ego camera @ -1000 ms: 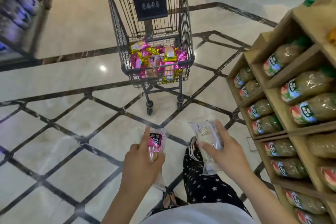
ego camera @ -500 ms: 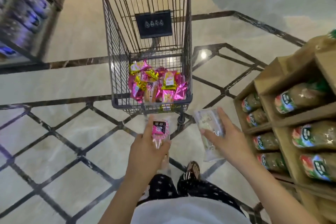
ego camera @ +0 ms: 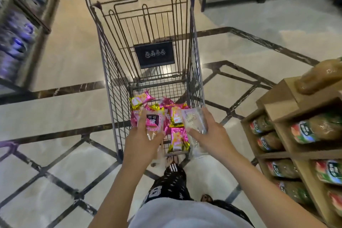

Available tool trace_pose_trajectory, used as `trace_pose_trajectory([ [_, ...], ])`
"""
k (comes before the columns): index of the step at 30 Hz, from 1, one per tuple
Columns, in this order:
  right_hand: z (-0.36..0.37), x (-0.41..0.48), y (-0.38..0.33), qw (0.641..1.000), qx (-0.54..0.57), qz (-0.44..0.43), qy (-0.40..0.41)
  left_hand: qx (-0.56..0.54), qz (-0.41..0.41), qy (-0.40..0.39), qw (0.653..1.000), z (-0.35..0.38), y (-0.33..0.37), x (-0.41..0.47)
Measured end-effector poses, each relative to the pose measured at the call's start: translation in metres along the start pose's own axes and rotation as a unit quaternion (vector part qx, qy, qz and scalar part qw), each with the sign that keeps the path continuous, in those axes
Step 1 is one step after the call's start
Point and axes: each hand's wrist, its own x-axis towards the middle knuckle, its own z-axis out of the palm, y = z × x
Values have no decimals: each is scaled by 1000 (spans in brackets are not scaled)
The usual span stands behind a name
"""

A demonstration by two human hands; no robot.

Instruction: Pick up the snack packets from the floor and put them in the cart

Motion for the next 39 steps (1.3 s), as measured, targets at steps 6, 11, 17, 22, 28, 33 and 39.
trace_pose_trajectory([
  [6,19,58,-38,998,-33,45,-2,41,11,-69,997,-20,-2,78],
  [11,34,82,-45,994,-33,100,4,84,21,-107,990,-21,-7,122],
  [17,37,75,-36,984,-24,174,31,122,41,-151,980,-16,-2,143],
  [22,33,45,-14,969,-9,246,30,179,119,-214,953,2,14,134],
  [28,29,-6,25,950,13,302,77,276,238,-272,891,30,51,88],
  [33,36,-71,57,921,45,364,132,330,331,-340,816,51,75,24],
  [39,61,-167,95,879,110,427,181,382,434,-383,720,78,86,-48],
])
